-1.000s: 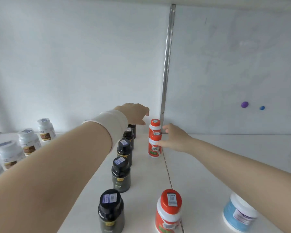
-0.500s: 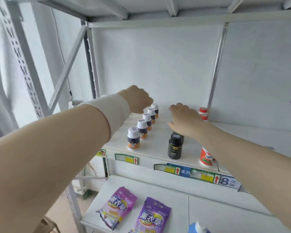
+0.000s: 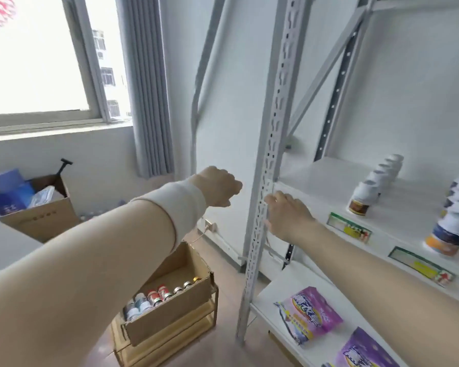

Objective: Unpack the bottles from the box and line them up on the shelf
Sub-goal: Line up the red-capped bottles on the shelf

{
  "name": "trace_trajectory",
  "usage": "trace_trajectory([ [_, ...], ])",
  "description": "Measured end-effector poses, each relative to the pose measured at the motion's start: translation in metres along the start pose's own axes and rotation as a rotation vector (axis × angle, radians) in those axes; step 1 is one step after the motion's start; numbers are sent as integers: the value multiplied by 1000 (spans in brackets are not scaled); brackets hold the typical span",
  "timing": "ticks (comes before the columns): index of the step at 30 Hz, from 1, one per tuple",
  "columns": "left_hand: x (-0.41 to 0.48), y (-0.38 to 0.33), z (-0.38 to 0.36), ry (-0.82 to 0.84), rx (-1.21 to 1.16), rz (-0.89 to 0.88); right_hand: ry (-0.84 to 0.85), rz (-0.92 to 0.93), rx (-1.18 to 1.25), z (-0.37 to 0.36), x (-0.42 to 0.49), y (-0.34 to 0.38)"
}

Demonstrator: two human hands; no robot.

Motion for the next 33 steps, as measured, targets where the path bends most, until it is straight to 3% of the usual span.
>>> trace_trajectory([
  [5,-45,74,-178,270,-188,100,128,204,23,-87,65,137],
  [10,-55,101,-313,425,-347,150,280,334,-6,-171,110,214],
  [15,-32,104,-425,494,-472,213,418,424,19,-267,166,248],
  [22,21,90,-577,732,-731,330,698,479,27,-409,235,263],
  [26,36,68,-649,832,-896,415,839,553,-83,-489,262,268],
  [29,47,54,-700,867,-982,478,854,600,-1,-540,287,288],
  [33,73,48,-784,823,-1088,624,918,499,150,-629,313,320],
])
Point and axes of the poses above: each hand's wrist, its own x-axis towards the middle knuckle, its own z-axis out of the back of the hand, y = z × x, the point moved 9 cm from there along x, towards the middle knuckle, and after that the axes turned 1 degree about x, right-handed, at the moved point
